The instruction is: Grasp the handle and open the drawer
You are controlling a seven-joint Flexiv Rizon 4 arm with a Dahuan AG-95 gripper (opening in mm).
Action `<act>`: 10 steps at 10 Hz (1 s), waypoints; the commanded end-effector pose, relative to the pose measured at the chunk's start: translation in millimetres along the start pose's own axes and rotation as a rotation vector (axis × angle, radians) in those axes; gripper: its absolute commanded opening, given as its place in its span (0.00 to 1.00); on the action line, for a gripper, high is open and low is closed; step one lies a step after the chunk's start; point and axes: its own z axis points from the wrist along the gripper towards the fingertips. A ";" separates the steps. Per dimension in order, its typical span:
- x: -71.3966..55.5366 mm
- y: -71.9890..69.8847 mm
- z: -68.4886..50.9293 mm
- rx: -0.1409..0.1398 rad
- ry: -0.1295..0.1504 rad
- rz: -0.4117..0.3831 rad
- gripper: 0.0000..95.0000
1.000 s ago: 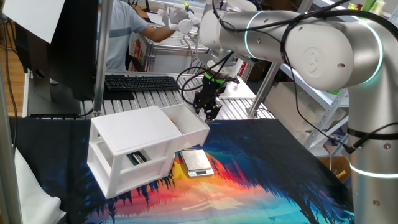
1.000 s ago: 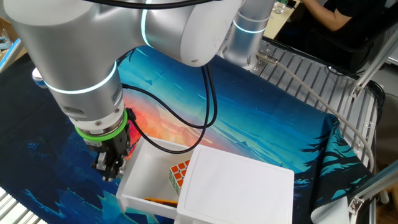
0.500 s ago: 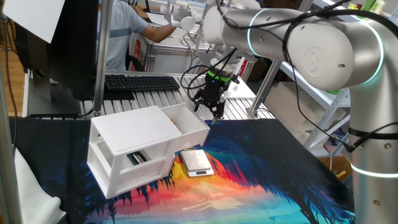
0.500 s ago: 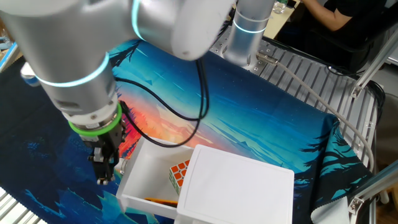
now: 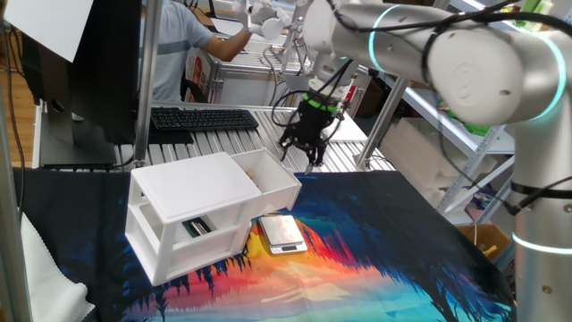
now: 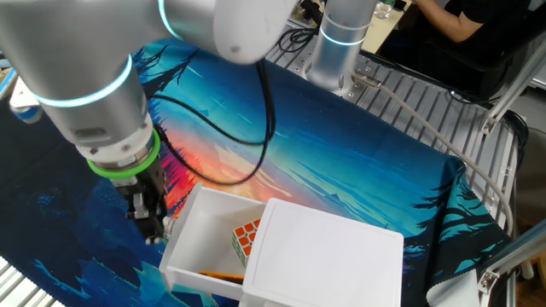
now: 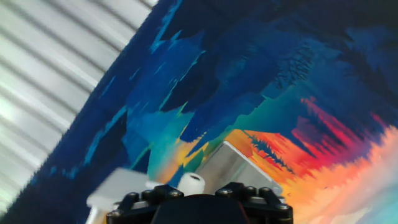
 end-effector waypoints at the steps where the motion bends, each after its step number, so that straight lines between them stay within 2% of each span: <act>1: 9.3 -4.6 -9.5 -0.006 0.016 -0.141 0.40; 5: 19.5 -6.3 -17.2 0.008 0.012 -0.225 0.40; 6: 22.3 -6.0 -18.8 0.011 0.011 -0.235 0.20; 10: 38.9 -6.8 -27.5 0.016 0.009 -0.263 0.20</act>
